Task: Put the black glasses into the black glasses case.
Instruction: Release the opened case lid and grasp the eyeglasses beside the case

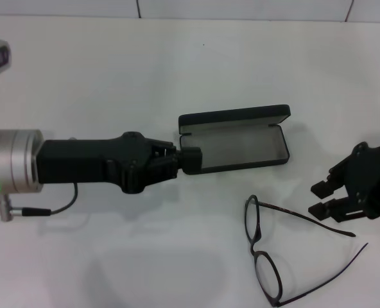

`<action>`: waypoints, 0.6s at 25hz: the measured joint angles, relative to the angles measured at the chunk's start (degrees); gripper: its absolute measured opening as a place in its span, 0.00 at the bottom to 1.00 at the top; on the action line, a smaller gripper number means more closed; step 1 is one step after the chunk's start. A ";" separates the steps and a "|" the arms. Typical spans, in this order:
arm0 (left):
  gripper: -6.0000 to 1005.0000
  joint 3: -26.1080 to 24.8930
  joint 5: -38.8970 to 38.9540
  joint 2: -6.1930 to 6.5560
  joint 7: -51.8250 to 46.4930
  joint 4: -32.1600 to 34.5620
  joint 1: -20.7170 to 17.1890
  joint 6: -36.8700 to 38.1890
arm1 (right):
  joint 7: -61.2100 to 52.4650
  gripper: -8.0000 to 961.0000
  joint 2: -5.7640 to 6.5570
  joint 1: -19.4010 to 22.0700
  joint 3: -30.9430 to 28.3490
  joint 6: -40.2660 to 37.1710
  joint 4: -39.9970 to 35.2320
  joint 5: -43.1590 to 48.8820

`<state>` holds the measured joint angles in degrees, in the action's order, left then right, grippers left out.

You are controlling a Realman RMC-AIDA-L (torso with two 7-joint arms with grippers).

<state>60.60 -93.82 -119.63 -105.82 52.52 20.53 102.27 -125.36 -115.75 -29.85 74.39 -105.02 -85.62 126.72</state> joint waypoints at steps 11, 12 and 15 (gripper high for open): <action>0.08 -5.97 3.88 0.52 4.74 3.01 0.17 3.41 | -8.82 0.36 0.11 -2.62 -0.02 -4.49 -2.14 -1.95; 0.08 -6.63 5.31 0.50 6.55 2.54 -0.11 4.65 | -10.72 0.36 0.17 -3.91 1.69 -4.55 -2.03 -1.36; 0.08 -8.19 10.11 0.63 12.04 0.87 -1.41 7.75 | -14.85 0.36 0.08 -7.40 5.20 -3.88 -1.81 1.80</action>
<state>52.41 -83.71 -119.01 -93.78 53.39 19.12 110.01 -140.21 -115.67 -37.25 79.60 -108.90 -87.43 128.52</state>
